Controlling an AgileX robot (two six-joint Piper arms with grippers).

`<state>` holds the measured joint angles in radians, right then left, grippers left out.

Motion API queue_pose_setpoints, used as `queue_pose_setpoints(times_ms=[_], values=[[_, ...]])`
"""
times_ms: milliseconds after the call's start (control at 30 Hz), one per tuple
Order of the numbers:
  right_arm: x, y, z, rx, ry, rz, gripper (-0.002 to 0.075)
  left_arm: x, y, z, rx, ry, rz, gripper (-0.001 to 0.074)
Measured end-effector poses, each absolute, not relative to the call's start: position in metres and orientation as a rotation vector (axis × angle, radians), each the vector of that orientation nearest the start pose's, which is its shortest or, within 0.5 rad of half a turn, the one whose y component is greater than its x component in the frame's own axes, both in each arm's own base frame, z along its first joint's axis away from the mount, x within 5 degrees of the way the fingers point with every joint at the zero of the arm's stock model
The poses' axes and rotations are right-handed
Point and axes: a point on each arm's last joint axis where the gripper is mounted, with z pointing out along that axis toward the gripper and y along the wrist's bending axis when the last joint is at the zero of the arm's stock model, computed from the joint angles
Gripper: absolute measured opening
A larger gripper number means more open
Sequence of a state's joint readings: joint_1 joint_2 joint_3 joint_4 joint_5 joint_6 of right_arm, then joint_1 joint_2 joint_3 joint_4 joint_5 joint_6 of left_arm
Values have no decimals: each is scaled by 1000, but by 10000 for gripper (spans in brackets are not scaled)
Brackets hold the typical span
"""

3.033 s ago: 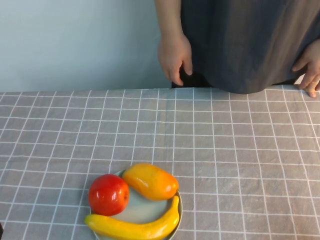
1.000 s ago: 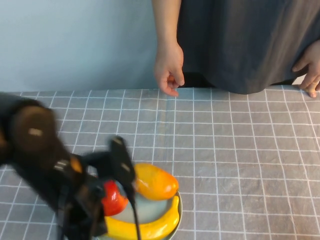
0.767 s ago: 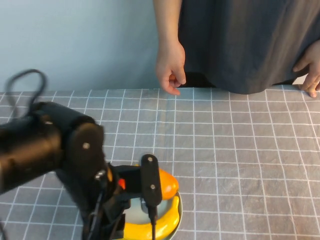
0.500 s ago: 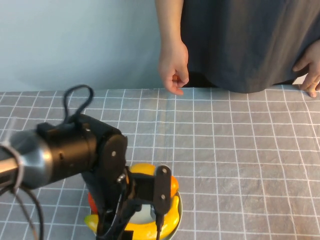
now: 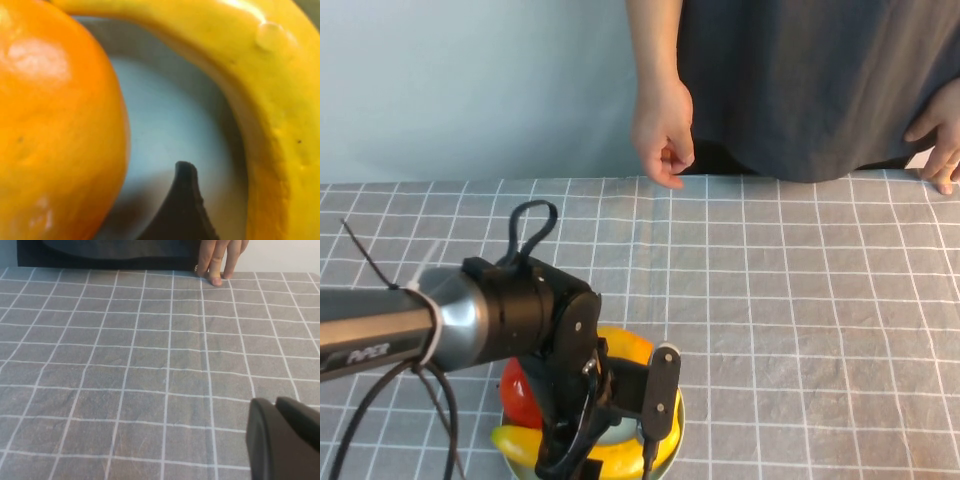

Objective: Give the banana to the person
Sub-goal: Pick up the banana

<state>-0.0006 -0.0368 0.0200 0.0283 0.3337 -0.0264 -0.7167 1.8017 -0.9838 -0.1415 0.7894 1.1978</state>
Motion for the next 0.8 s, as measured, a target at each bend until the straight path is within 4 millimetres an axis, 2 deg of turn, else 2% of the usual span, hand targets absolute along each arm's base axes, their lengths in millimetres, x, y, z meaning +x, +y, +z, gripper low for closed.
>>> queue_pose_setpoints(times_ms=[167,300,467,567,667,800], values=[[52,1,178,-6,1800,8,-7,229,-211,136,-2520,-1960,135,488],[52,1,178,-6,1800,8,-7,230,-212,134,-2525,-1965,131,436],[52,1,178,-6,1800,8,-7,230,-212,134,-2496,-1998,133,287],[52,1,178,-6,1800,8,-7,230,-211,135,-2460,-2027,138,288],[52,1,178,-6,1800,8,-7,226,-209,143,-2439,-2033,147,288],[52,1,178,-6,1800,8,-7,219,-203,169,-2435,-2059,155,288]])
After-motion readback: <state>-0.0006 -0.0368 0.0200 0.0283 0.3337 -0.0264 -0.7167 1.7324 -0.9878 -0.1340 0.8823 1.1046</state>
